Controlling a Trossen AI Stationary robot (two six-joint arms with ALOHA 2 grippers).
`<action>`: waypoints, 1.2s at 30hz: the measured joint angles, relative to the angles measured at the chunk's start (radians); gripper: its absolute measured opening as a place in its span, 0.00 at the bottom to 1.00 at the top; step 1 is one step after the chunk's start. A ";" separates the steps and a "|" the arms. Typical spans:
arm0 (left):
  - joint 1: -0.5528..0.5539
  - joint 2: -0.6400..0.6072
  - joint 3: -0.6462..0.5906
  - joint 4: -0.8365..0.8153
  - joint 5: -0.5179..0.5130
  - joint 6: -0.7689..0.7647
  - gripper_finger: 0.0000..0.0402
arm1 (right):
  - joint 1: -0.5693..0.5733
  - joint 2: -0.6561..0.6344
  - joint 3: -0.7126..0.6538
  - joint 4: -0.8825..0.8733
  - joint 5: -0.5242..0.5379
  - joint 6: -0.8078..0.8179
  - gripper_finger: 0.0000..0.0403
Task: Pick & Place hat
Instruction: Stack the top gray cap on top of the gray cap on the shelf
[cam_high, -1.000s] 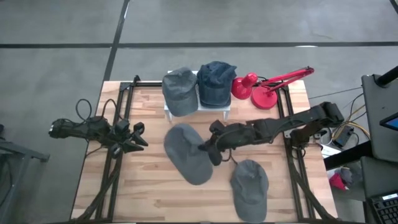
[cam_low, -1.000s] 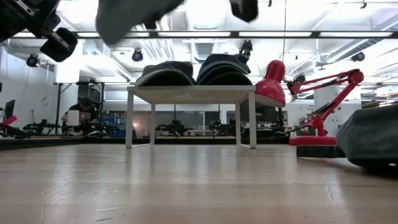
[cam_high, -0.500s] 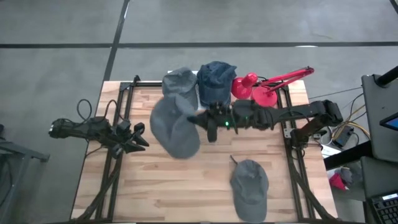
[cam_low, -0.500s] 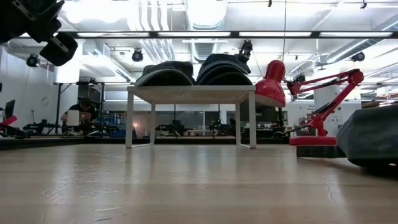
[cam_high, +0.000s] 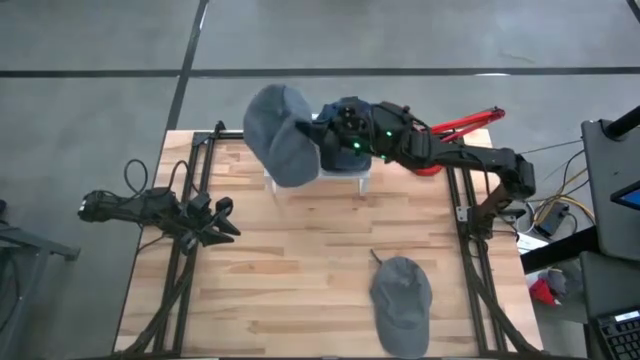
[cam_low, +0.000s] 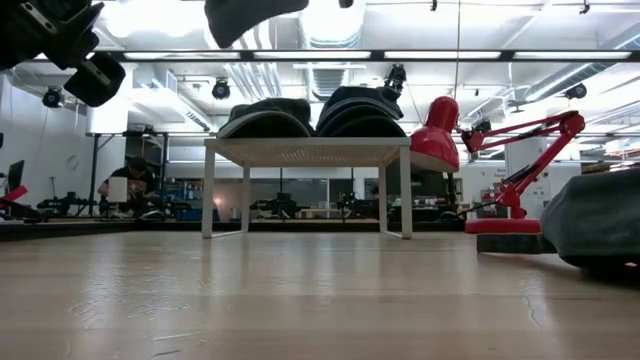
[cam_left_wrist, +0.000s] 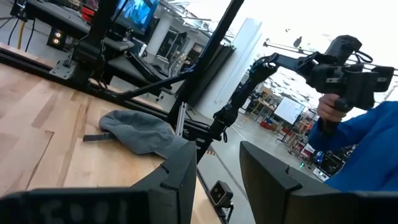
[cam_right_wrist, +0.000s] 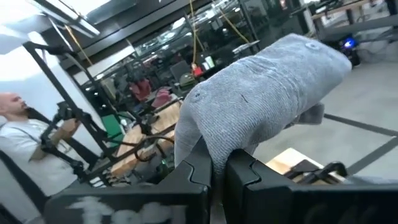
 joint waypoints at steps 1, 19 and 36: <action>0.000 0.000 0.000 0.000 0.000 0.000 0.31 | -0.006 0.021 0.020 0.001 -0.013 0.003 0.02; 0.000 0.001 0.000 0.000 0.000 0.002 0.31 | -0.075 0.315 0.388 -0.336 -0.016 -0.002 0.02; 0.000 0.001 0.000 0.000 0.000 0.001 0.31 | -0.081 0.300 0.400 -0.542 0.142 -0.027 0.02</action>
